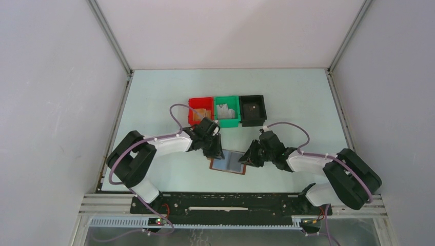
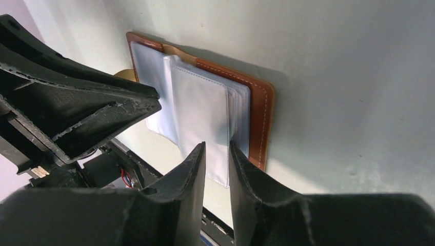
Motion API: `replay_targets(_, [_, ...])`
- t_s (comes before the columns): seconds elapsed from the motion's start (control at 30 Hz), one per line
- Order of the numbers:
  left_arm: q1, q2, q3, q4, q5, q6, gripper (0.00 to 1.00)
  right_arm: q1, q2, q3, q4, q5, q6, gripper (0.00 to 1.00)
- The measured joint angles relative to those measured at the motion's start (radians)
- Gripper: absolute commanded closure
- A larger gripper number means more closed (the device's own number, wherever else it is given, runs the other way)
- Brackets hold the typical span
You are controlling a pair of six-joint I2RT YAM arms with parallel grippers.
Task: Take the credit cards out of the card holder
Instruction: Remove the credit card from the card holder.
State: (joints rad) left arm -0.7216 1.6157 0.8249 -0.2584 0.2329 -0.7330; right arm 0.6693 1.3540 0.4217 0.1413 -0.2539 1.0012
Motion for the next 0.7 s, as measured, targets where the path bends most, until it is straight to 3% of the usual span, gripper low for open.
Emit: replay_targets(0.7, [0.002,0.000,-0.008,0.014,0.006,0.000,0.74,0.040,0.154,0.050,0.200,-0.091,0.061,0.68])
